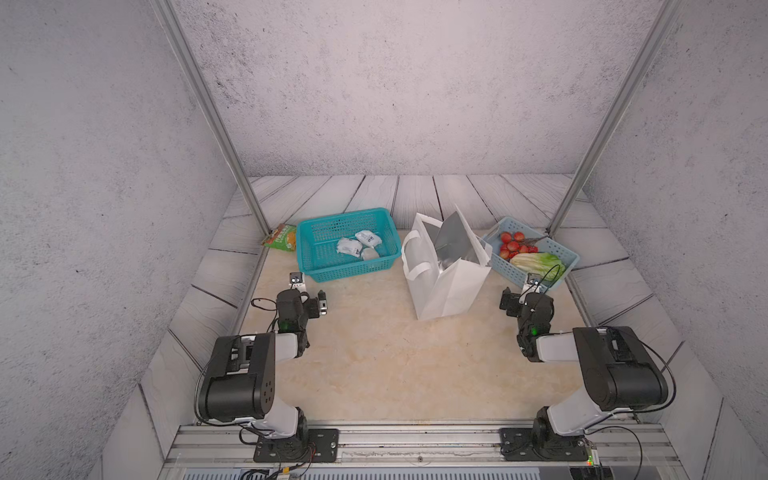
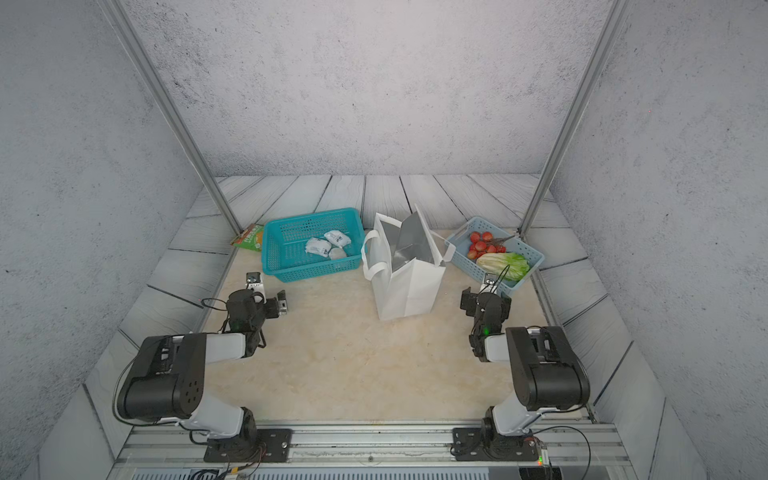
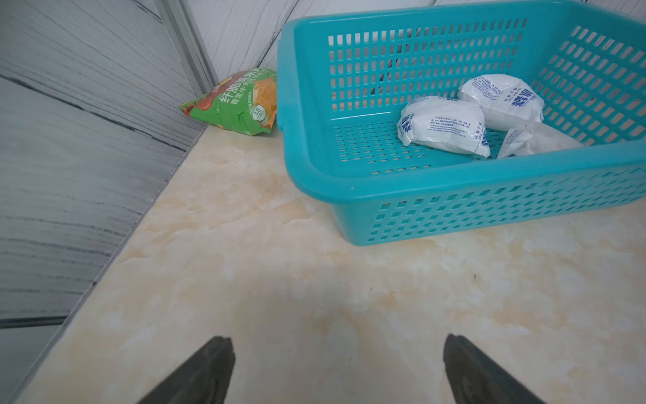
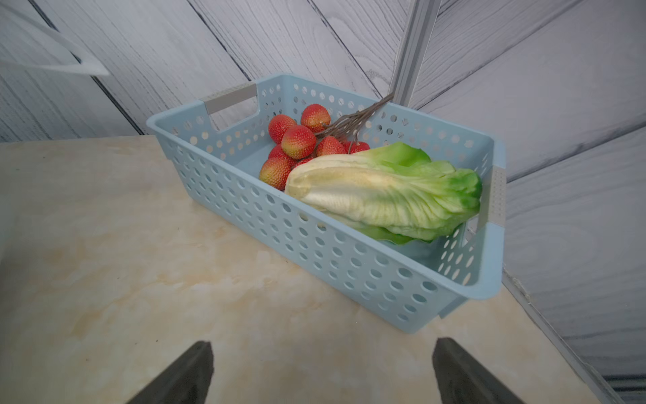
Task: Place the ice pack in the delivery bag
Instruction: Pick up the delivery bag from the center of the board.
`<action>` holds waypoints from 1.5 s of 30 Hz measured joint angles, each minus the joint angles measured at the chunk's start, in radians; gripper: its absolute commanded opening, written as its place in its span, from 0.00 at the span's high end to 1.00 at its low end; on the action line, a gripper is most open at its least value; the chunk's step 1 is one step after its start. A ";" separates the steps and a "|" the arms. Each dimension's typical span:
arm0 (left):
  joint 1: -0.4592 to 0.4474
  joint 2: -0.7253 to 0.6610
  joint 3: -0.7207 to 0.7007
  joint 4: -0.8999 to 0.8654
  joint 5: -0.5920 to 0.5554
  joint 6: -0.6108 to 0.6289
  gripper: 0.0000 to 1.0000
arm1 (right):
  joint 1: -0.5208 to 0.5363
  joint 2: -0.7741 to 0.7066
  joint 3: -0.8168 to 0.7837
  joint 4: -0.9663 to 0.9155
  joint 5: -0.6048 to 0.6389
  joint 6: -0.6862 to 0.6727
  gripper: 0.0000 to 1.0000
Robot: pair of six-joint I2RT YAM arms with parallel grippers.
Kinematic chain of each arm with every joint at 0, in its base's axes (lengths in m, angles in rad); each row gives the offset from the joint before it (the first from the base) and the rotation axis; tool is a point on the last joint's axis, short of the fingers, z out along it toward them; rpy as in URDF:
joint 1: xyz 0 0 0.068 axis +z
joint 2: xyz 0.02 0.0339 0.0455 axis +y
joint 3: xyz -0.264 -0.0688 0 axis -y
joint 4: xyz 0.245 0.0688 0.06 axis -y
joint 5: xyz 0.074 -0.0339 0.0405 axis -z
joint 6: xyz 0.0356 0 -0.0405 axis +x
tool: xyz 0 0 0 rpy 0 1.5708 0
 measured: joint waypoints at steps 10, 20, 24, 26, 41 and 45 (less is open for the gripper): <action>0.000 0.000 0.001 0.000 0.000 0.000 0.00 | 0.000 0.000 0.000 0.000 -0.002 -0.003 0.01; 0.000 -0.306 0.192 -0.455 -0.039 -0.118 0.00 | 0.007 -0.386 0.026 -0.318 0.061 0.027 0.01; 0.000 -0.496 0.352 -0.646 -0.010 -0.343 0.00 | 0.007 -0.597 0.217 -0.582 0.068 0.165 0.01; -0.001 -0.537 0.420 -0.728 0.045 -0.459 0.00 | 0.006 -0.636 0.283 -0.689 0.021 0.241 0.01; -0.509 -0.156 1.166 -1.238 0.171 -0.655 0.04 | 0.022 -0.682 0.514 -1.034 -0.698 0.497 0.01; -0.662 -0.018 1.313 -1.402 0.072 -0.642 0.12 | 0.028 -0.690 0.545 -1.105 -0.702 0.472 0.01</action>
